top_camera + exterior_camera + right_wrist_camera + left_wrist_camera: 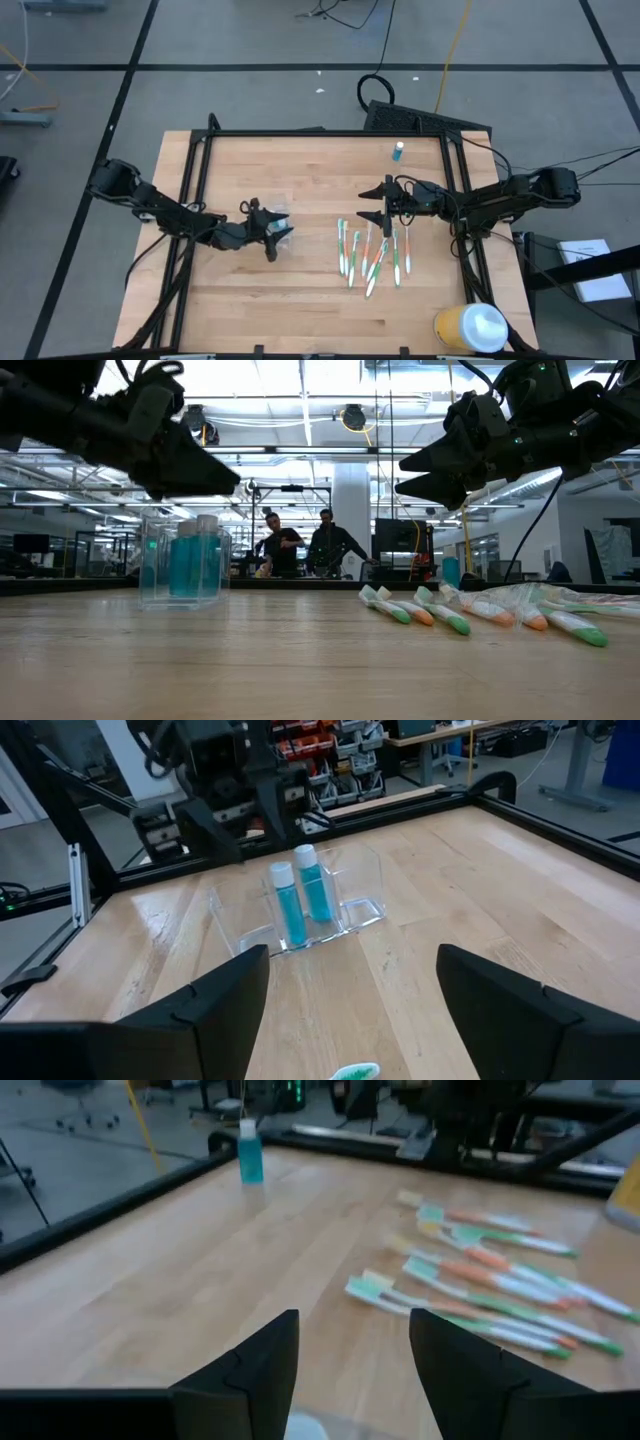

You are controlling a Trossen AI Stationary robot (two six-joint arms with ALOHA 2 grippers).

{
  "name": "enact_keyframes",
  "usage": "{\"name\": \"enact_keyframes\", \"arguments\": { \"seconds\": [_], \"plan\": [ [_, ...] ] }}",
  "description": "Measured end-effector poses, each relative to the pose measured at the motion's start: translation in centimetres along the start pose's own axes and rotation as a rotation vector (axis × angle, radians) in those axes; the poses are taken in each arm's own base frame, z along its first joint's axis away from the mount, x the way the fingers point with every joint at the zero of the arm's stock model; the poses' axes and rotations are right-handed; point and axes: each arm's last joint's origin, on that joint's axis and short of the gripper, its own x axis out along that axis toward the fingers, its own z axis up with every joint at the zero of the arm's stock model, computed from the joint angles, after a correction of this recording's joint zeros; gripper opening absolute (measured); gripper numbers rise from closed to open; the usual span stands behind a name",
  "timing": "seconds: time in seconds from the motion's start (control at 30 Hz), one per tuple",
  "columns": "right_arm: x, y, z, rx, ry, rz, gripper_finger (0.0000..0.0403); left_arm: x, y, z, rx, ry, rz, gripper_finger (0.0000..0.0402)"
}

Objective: Pick & Place toothbrushing station
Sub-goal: Put the blue mouthwash in the transparent organizer

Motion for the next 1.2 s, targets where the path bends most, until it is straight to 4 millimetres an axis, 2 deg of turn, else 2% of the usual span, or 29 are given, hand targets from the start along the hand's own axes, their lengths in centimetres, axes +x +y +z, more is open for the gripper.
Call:
{"name": "enact_keyframes", "arguments": {
  "seconds": [0.17, 0.27, 0.37, 0.53, 0.7, 0.97, 1.13, 1.2],
  "plan": [
    [0.0, 0.0, -0.2, -0.023, 0.019, -0.006, 0.0279, -0.7, 0.1, 1.3, 0.005, -0.046, -0.013, 0.0199],
    [-0.2, -0.3, -0.4, -0.025, 0.049, -0.059, 0.0279, -1.7, 0.3, 2.8, 0.008, -0.109, -0.028, 0.0204],
    [-0.5, -1.1, -0.8, -0.029, 0.098, -0.228, 0.0279, -2.9, 0.7, 3.9, 0.049, -0.144, -0.010, 0.0204],
    [-1.5, -2.7, -2.0, -0.047, 0.211, -0.561, 0.0279, -5.1, 2.1, 5.4, 0.091, -0.178, 0.179, 0.0204],
    [-2.4, -4.1, -3.1, -0.017, 0.314, -0.742, 0.0279, -6.5, 3.4, 5.9, 0.099, -0.175, 0.284, 0.0205],
    [-3.5, -7.8, -3.9, 0.079, 0.366, -1.001, 0.0279, -6.4, 5.2, 5.8, 0.089, -0.136, 0.400, 0.0205],
    [-3.6, -10.1, -4.4, 0.121, 0.369, -1.080, 0.0279, -5.7, 6.2, 5.7, 0.105, -0.103, 0.419, 0.0205],
    [-3.4, -10.8, -4.4, 0.129, 0.346, -1.061, 0.0279, -5.5, 6.7, 5.7, 0.110, -0.089, 0.429, 0.0205]
  ]
}}
